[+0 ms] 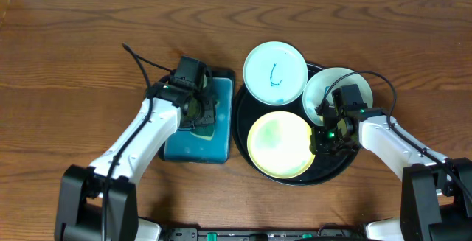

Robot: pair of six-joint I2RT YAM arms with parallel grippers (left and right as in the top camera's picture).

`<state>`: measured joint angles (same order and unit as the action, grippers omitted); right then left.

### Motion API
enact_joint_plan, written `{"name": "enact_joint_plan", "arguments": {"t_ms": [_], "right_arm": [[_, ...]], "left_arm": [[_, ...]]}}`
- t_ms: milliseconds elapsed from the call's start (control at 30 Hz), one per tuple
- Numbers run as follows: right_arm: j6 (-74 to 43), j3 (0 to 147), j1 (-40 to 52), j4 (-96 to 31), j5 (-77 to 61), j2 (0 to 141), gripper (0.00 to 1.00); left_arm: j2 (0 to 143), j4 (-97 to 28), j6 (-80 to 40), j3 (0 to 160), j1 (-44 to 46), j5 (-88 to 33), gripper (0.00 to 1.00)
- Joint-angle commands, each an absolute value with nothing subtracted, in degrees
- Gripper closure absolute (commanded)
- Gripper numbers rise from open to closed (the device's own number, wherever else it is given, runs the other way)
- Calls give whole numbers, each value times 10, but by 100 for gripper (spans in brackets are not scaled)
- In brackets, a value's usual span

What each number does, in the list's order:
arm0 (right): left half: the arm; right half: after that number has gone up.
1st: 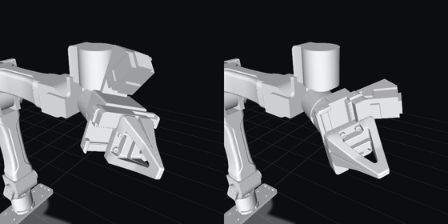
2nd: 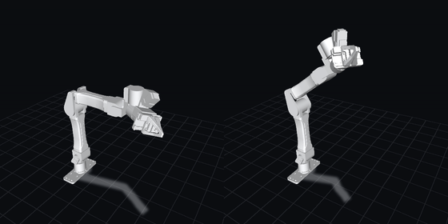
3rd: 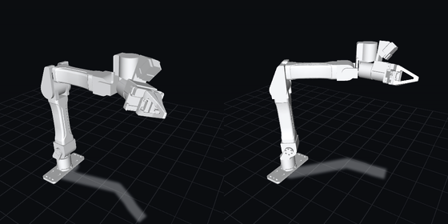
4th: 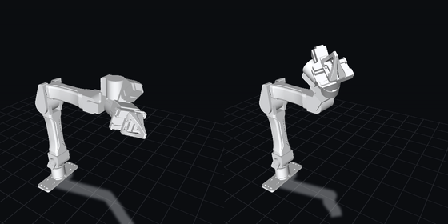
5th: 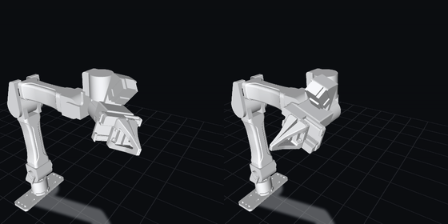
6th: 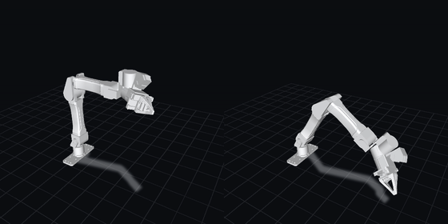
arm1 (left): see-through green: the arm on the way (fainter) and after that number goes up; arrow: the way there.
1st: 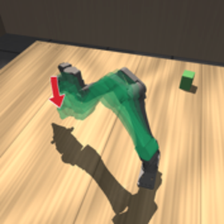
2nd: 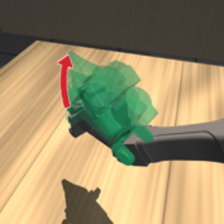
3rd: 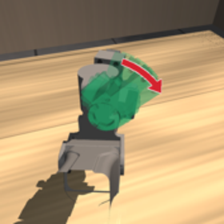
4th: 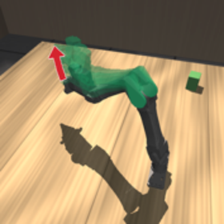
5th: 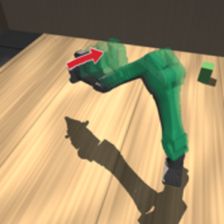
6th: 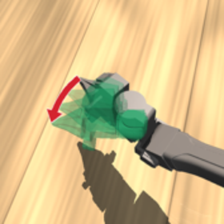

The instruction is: Clean dirty plates on tray and stack at the side

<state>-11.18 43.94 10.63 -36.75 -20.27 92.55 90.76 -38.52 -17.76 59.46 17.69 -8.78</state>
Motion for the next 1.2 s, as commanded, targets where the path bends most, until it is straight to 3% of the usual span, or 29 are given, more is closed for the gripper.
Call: {"name": "enact_joint_plan", "arguments": {"t_ms": [0,667,1167], "right_arm": [[-80,428,132,-366,-258,934,99],[-92,589,149,-526,73,799,99],[-99,628,336,-544,353,799,99]], "left_arm": [[934,-386,-161,588,174,-83,92],[951,-388,-161,587,174,-83,92],[951,-388,-161,587,174,-83,92]]}}
